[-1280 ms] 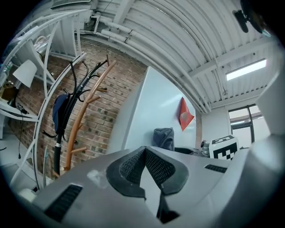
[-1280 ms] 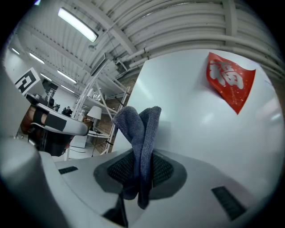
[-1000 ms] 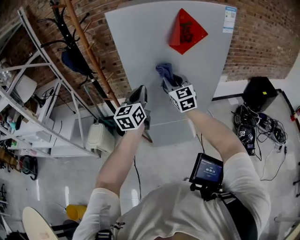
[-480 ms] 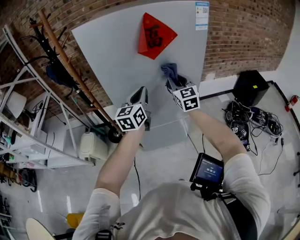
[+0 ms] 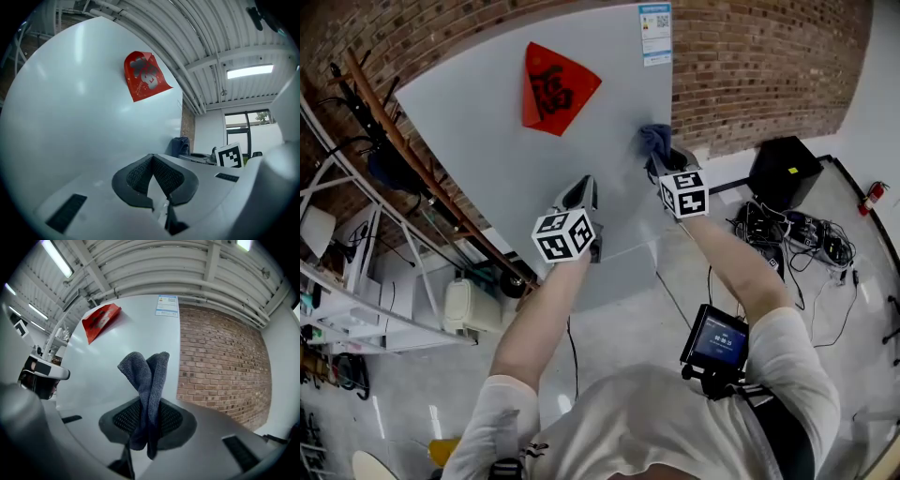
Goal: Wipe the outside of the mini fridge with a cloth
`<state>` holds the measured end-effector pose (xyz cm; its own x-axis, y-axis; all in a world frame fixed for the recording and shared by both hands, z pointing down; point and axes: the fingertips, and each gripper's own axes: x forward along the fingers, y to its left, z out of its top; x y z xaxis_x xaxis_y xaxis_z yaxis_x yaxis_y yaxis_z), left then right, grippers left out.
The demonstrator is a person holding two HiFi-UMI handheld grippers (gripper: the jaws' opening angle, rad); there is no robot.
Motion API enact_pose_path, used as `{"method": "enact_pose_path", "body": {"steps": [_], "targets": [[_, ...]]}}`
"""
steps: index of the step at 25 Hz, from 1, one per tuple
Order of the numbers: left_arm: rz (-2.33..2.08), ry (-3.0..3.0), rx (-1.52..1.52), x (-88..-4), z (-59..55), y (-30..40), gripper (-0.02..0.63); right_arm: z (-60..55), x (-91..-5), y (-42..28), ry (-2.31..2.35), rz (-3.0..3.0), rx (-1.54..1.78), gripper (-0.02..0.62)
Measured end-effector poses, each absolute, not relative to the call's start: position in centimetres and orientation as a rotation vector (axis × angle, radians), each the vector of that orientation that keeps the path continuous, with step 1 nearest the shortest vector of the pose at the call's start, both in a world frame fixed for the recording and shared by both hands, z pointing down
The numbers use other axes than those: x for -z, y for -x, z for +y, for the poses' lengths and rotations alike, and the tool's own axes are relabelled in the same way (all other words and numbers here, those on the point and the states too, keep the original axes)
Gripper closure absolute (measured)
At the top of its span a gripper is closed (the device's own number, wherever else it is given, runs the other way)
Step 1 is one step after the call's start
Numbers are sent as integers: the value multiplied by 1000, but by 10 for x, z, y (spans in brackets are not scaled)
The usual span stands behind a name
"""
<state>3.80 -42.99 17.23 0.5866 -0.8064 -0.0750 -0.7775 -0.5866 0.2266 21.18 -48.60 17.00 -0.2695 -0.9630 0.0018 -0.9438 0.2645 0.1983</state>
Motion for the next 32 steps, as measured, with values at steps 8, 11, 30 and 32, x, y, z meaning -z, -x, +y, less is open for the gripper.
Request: {"method": "enact_pose_path", "body": {"steps": [8, 11, 30, 32], "targets": [[-1341, -2629, 262, -177, -439, -70, 603, -494, -175, -233, -1794, -2432, 214, 511], [-1411, -2621, 289, -177, -437, -56, 603, -485, -175, -218, -1740, -2493, 229, 511], [-1760, -2323, 205, -252, -390, 180, 603, -408, -253, 91, -1139, -2745, 245, 511], [-1783, -2298, 191, -261, -386, 203, 603, -404, -263, 117, -1110, -2750, 222, 511]]}}
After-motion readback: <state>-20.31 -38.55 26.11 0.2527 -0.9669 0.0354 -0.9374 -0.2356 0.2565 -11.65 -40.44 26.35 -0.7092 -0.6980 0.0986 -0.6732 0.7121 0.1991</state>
